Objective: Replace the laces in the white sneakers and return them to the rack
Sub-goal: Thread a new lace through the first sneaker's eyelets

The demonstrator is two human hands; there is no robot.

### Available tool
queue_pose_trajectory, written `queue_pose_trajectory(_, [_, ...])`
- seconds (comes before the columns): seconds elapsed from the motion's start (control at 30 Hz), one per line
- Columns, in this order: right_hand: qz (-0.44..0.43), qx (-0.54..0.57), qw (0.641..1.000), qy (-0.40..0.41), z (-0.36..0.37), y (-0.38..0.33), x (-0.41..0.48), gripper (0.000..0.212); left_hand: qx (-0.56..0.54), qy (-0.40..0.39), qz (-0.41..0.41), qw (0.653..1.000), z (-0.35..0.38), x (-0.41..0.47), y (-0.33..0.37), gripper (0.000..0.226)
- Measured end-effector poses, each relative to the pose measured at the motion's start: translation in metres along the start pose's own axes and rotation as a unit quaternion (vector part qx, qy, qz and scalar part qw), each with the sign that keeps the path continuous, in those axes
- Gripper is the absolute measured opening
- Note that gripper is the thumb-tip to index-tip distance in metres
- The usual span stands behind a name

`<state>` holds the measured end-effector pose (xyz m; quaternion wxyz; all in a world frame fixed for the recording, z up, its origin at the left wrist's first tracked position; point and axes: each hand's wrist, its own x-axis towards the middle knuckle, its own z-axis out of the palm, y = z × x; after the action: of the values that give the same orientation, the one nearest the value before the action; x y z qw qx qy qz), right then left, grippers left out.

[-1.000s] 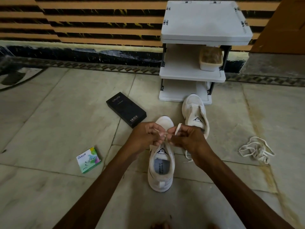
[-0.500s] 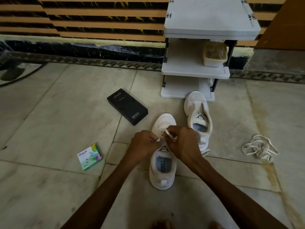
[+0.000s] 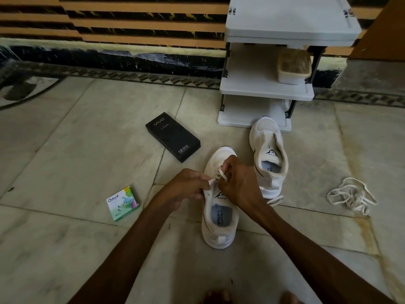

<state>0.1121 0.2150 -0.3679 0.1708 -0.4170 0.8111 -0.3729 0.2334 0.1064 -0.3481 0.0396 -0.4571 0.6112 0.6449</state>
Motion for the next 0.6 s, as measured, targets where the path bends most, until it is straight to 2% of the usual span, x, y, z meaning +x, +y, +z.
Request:
queue_pose_trajectory(0.2, [0.008,0.019,1.000,0.002,0.013,-0.001,-0.006,0.027,-0.009,0.016,-0.001,1.000,0.004,0.003,0.002,0.010])
queue_pose_trajectory(0.4, [0.050,0.015,0.999,-0.001,0.016,-0.002,-0.009,0.028,0.094,0.094,0.095,0.987,0.008,0.012,-0.007,0.006])
queue_pose_trajectory(0.5, [0.052,-0.002,0.999,-0.009,0.011,-0.001,-0.008,0.030,0.204,0.151,0.134,0.958,0.010,0.020,-0.009,0.014])
queue_pose_trajectory(0.6, [0.043,0.017,0.999,0.004,0.006,0.003,-0.015,0.028,0.345,0.274,0.153,0.885,-0.016,0.023,0.007,0.028])
